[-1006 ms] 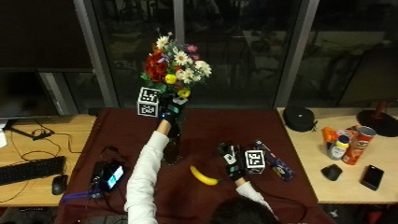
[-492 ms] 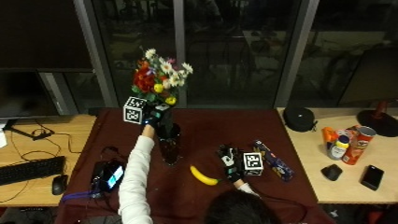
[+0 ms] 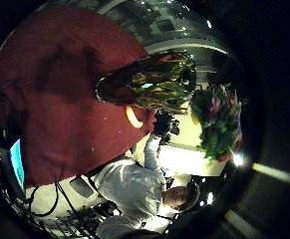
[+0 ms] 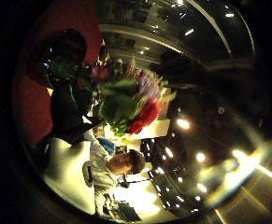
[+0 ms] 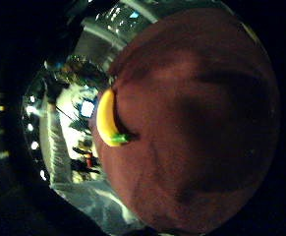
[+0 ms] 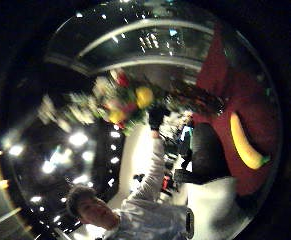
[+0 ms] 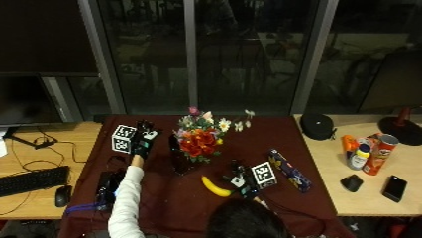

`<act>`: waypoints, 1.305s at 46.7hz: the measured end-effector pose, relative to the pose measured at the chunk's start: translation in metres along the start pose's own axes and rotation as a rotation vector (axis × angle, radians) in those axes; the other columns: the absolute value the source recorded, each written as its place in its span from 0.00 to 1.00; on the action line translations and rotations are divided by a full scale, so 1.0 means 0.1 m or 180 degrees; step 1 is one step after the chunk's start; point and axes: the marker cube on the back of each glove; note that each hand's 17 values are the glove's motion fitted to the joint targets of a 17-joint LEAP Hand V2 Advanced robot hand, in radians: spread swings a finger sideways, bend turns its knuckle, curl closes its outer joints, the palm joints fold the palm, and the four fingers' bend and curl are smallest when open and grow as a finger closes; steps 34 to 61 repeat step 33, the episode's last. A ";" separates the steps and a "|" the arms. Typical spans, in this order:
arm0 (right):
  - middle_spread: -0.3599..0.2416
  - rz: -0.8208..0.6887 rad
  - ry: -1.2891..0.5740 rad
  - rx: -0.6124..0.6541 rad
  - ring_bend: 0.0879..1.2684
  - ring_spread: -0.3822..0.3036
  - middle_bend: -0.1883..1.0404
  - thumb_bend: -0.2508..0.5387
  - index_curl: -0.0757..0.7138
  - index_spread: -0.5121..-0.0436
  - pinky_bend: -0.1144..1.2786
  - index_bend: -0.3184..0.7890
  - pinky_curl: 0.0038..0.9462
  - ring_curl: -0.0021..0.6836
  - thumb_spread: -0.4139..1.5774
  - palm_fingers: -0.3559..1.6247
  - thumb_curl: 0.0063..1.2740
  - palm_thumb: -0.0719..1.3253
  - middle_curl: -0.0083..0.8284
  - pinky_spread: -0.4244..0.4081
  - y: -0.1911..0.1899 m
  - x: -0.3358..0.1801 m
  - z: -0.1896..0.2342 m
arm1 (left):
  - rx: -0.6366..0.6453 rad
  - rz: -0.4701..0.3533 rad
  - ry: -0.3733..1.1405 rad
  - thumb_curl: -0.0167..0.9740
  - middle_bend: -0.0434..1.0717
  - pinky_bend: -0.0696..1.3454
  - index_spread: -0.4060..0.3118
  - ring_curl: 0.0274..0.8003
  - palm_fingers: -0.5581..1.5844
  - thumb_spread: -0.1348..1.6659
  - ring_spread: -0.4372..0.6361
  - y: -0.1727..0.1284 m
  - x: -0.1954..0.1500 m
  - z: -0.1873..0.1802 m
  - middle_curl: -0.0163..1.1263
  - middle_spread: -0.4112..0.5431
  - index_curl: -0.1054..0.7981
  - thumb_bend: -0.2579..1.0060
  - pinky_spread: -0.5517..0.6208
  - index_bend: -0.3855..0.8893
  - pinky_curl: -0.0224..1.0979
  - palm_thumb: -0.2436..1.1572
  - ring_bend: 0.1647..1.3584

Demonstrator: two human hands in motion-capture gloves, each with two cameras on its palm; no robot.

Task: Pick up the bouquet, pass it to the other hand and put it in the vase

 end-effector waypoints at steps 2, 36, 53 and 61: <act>0.37 -0.0009 0.0085 -0.0253 0.28 0.30 0.29 0.29 0.47 0.58 0.40 0.38 0.45 0.66 0.72 0.59 0.43 0.61 0.59 0.32 0.00 -0.07 0.17 | -0.0009 0.0021 0.0107 0.60 0.18 0.17 0.66 0.40 0.21 0.62 0.87 -0.02 0.03 0.04 0.27 0.78 0.48 0.23 0.91 0.42 0.30 0.65 0.13; 0.56 -0.1239 -0.0026 -0.0835 0.33 0.51 0.27 0.28 0.29 0.45 0.51 0.34 0.43 0.63 0.71 0.25 0.40 0.59 0.49 0.65 -0.54 -0.60 0.50 | 0.0059 -0.0052 -0.0015 0.51 0.21 0.17 0.67 0.37 0.24 0.75 0.90 0.34 0.02 0.04 0.26 0.76 0.47 0.19 0.91 0.43 0.26 0.51 0.15; 0.56 -0.1239 -0.0026 -0.0835 0.33 0.51 0.27 0.28 0.29 0.45 0.51 0.34 0.43 0.63 0.71 0.25 0.40 0.59 0.49 0.65 -0.54 -0.60 0.50 | 0.0059 -0.0052 -0.0015 0.51 0.21 0.17 0.67 0.37 0.24 0.75 0.90 0.34 0.02 0.04 0.26 0.76 0.47 0.19 0.91 0.43 0.26 0.51 0.15; 0.56 -0.1239 -0.0026 -0.0835 0.33 0.51 0.27 0.28 0.29 0.45 0.51 0.34 0.43 0.63 0.71 0.25 0.40 0.59 0.49 0.65 -0.54 -0.60 0.50 | 0.0059 -0.0052 -0.0015 0.51 0.21 0.17 0.67 0.37 0.24 0.75 0.90 0.34 0.02 0.04 0.26 0.76 0.47 0.19 0.91 0.43 0.26 0.51 0.15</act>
